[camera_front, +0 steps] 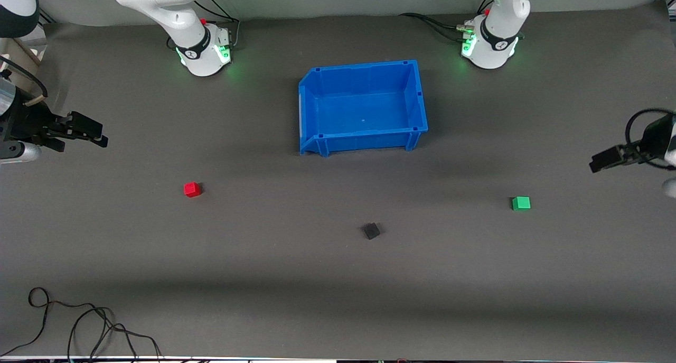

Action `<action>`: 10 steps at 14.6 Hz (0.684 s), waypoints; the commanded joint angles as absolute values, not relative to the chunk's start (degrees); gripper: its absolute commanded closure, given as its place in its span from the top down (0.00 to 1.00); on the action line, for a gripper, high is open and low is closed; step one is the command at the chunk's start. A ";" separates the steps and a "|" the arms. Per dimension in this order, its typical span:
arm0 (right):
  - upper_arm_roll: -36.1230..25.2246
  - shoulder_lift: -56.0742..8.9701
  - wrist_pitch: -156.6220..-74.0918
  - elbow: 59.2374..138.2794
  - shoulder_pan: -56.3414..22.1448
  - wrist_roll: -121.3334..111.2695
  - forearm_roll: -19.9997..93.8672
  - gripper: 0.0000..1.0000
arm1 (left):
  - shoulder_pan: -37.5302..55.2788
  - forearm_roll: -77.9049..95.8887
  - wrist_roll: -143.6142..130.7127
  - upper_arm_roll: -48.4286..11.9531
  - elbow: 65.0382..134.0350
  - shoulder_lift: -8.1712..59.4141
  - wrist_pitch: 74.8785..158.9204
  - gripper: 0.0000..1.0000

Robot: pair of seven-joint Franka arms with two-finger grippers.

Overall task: Attach green and red cubes to black cube
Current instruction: 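Reach the right gripper to the red cube while the left gripper reaches the green cube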

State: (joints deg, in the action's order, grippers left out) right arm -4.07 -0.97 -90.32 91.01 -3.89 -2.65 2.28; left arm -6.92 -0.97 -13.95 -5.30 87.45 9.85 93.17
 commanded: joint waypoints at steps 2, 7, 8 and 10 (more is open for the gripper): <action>-4.48 -1.58 -89.12 90.61 -4.74 -3.16 1.14 1.00 | -7.03 -1.14 -28.10 -5.54 87.63 14.76 95.62 1.00; -4.04 -2.72 -93.14 96.75 -6.15 -3.08 1.23 1.00 | -8.79 -2.46 -44.10 -5.45 92.10 18.98 102.37 1.00; -4.04 -2.72 -95.86 99.46 -6.15 -3.16 1.23 1.00 | -8.96 -2.46 -45.69 -5.45 93.07 19.77 104.22 1.00; -4.04 -2.72 -101.75 105.09 -6.15 -3.25 1.23 1.00 | -9.14 -2.46 -52.34 -5.45 94.91 21.35 107.91 1.00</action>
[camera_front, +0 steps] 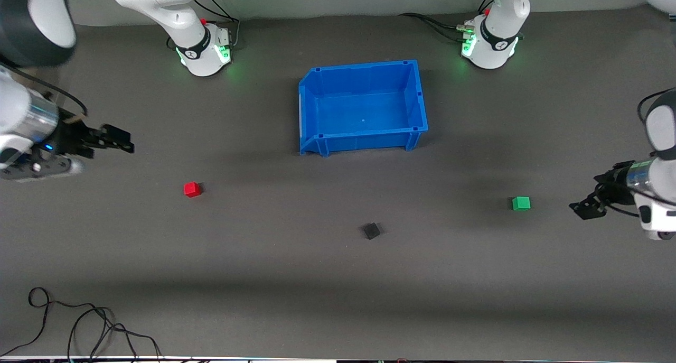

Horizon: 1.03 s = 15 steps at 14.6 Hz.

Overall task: Attach green and red cubes to black cube
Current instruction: 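Reach the right gripper to the red cube while the left gripper reaches the green cube, then grasp the red cube with the right gripper while the left gripper grasps the green cube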

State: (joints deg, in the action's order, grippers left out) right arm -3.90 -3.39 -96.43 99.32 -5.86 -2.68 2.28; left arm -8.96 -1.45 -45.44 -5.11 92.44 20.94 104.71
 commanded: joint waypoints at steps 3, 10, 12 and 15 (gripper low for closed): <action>-4.04 -2.90 -114.48 114.23 -6.41 -3.34 1.23 1.00 | -8.62 -2.55 -66.32 -5.45 97.37 25.13 112.83 0.99; -4.04 -10.27 -139.02 126.74 -9.13 -4.13 1.14 1.00 | -8.62 -2.37 -79.80 -5.54 107.75 27.33 124.98 0.91; -4.13 -13.08 -142.19 127.09 -9.23 -4.22 1.14 1.00 | -8.79 -2.37 -79.80 -5.54 109.06 28.38 127.51 0.92; -4.22 -17.04 -150.88 130.07 -9.14 -6.58 1.14 1.00 | -9.14 -2.02 -81.64 -5.45 112.32 28.91 132.96 0.92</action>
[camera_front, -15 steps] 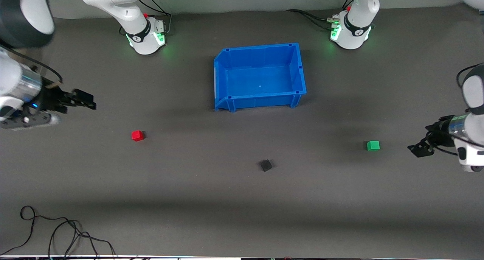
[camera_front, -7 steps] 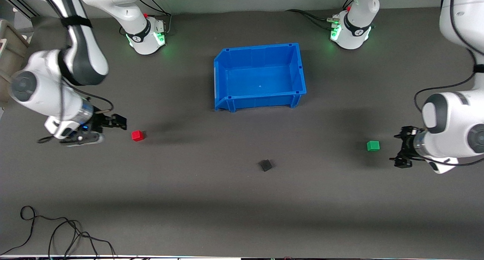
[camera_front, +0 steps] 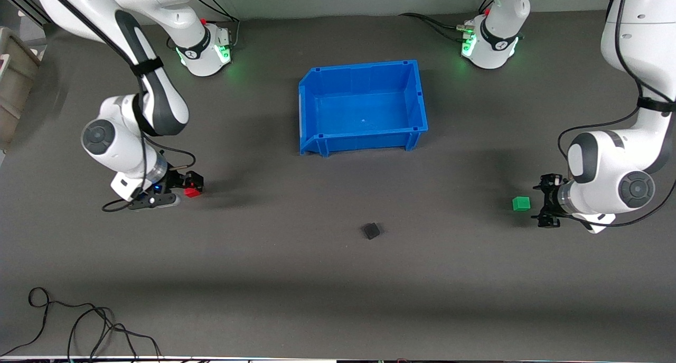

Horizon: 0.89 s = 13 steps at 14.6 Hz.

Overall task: Attach green and red cubes to black cube
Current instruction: 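Grasp the red cube with the right gripper while the left gripper grasps the green cube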

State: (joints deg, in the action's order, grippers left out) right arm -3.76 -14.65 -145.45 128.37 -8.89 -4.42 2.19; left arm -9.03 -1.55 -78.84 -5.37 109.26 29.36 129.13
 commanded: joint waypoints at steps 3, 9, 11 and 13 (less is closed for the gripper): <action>-4.39 -21.52 -156.87 131.04 -8.79 -10.27 1.14 1.00 | -8.88 -2.02 -84.11 -5.45 115.39 29.35 137.80 0.91; -4.39 -23.99 -158.12 130.87 -7.74 -11.95 1.14 1.00 | -8.88 -2.02 -86.38 -5.45 114.96 29.00 138.51 0.32; -4.39 -23.91 -157.24 130.96 -6.59 -12.04 1.23 0.99 | -8.44 -2.11 -86.92 -5.54 114.52 28.92 137.91 0.04; -4.39 -23.56 -155.84 130.87 -6.59 -12.04 1.40 0.94 | -8.17 -2.11 -87.01 -5.54 114.43 28.57 137.46 0.04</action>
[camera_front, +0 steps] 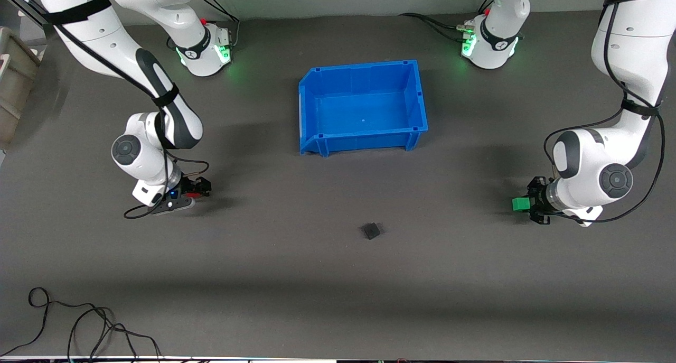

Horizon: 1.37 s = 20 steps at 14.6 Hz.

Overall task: Attach green and red cubes to black cube
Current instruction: 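Grasp the red cube with the right gripper while the left gripper grasps the green cube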

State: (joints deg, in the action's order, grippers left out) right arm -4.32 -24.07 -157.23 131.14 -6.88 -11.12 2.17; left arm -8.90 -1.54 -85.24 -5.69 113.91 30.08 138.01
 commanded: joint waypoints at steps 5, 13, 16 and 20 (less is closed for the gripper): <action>-4.13 -23.64 -155.57 130.87 -6.77 -11.60 1.85 0.83 | -6.42 -1.67 -88.59 -6.06 107.43 28.39 129.93 0.00; -4.13 -23.64 -155.30 130.87 -6.68 -11.60 1.93 0.48 | -0.80 -0.97 -99.58 -6.24 95.72 32.43 123.84 0.00; -4.13 -23.56 -155.30 130.78 -6.68 -11.60 1.93 0.42 | 0.17 -0.88 -99.41 -6.33 93.17 33.49 123.57 0.00; -4.13 -23.12 -153.56 130.61 -6.59 -11.34 2.46 0.27 | 0.44 0.61 -99.58 -8.08 92.29 33.66 123.49 0.00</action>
